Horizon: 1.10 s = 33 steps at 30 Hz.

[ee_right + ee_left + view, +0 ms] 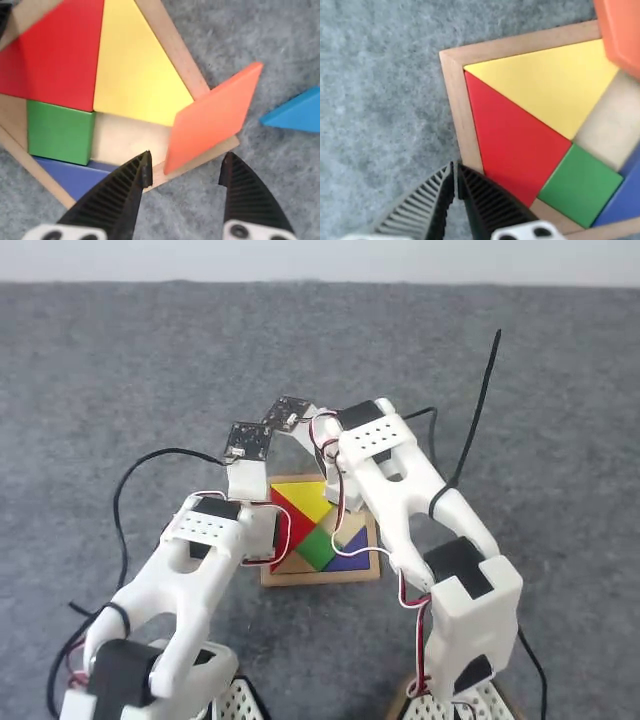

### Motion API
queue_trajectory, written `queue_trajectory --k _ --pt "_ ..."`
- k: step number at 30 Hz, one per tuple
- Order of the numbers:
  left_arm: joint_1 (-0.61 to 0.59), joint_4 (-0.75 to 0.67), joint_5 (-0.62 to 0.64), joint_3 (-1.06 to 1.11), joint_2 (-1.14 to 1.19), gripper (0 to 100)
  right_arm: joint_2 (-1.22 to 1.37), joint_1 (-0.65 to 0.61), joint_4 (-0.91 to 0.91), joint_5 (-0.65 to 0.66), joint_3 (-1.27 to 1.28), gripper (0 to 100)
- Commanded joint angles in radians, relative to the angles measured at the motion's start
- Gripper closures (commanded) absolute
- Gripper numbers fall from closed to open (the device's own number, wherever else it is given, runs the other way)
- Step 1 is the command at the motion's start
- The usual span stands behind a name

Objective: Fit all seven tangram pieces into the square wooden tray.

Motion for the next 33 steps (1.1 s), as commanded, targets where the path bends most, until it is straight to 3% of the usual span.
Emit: queue_trajectory --k 1,13,24,31,33 --pt "0.005 0.005 -0.006 -0.008 0.006 99 -0.036 -0.084 -0.058 -0.002 0.023 77.4" --pt "0.002 0.058 -0.04 -0.015 -0.011 99 0.008 -0.05 -0.194 0.109 0.081 77.5" --pt "0.002 0.002 -0.041 0.142 -0.293 99 0.05 -0.028 -0.255 0.169 0.109 78.1" --pt "0.002 0.0 -0.041 0.147 -0.298 99 0.05 -0.008 -0.254 0.161 0.104 99.8" --pt "0.002 0.0 -0.041 0.147 -0.298 99 0.05 0.008 -0.254 0.161 0.095 97.2"
